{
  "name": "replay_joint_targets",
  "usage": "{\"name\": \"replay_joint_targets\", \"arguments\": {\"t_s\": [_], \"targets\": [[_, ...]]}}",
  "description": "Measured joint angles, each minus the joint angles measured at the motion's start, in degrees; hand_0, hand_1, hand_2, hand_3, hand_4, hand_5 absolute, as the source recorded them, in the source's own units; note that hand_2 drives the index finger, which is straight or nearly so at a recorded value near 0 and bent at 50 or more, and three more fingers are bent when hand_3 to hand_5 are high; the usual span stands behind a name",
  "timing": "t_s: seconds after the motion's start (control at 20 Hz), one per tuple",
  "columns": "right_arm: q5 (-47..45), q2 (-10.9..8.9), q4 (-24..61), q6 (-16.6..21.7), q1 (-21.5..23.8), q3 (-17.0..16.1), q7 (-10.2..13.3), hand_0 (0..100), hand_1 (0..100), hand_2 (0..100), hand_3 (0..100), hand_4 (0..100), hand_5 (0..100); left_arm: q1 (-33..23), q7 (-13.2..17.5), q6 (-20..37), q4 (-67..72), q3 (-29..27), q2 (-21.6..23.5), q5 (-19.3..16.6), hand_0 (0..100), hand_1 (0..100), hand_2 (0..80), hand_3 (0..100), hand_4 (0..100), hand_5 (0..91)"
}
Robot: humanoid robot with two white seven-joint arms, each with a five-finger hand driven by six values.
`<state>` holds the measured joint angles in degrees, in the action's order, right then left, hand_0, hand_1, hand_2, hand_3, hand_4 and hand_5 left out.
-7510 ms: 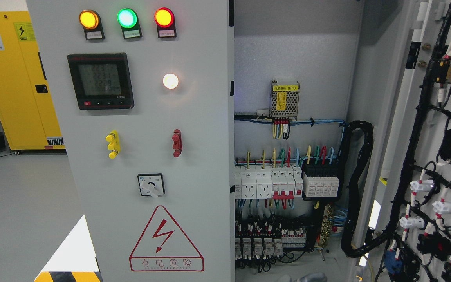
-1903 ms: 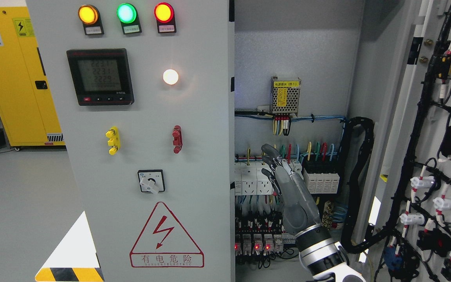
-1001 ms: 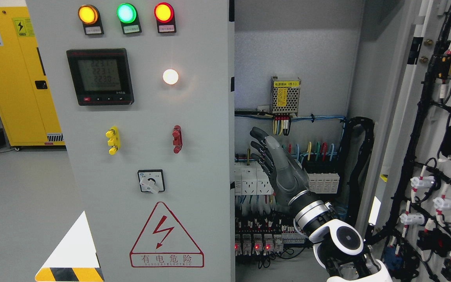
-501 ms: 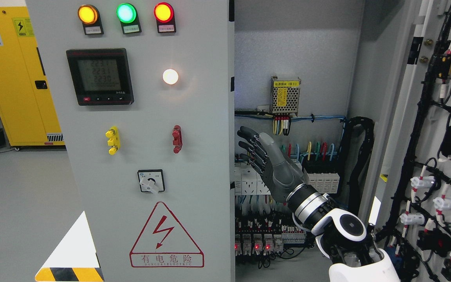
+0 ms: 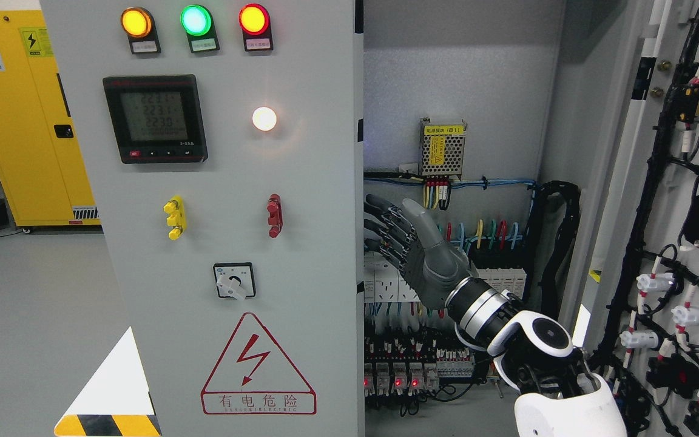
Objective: Open door with both hands
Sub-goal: 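Reach the right hand inside behind the edge of the meter door, then pull the meter door outward with the right hand, swinging it open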
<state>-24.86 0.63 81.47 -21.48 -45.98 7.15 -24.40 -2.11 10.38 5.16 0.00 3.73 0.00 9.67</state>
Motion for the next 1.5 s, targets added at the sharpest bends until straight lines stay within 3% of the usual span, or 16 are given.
{"name": "replay_joint_targets", "arguments": {"t_s": [0.7,1.2,1.5], "targets": [[-2.65,1.69,-2.29,-0.21,-1.35,-0.80,-0.40,20,12,0,0,0,0,0.00,0.00,-0.01,0.00,-0.03,0.00,0.06,0,0,0.0,0,0,0.0],[-2.83,1.86,-4.26,0.31,-2.05,-1.97,-7.46,20,12,0,0,0,0,0.00,0.00,-0.01,0.00,-0.07,0.00,0.08,0,0,0.0,0,0,0.0],[-2.83,1.84,-5.29,0.06,-2.83,-2.39,-8.99,20,12,0,0,0,0,0.00,0.00,-0.01,0.00,-0.07,0.00,0.08,0,0,0.0,0,0,0.0]]}}
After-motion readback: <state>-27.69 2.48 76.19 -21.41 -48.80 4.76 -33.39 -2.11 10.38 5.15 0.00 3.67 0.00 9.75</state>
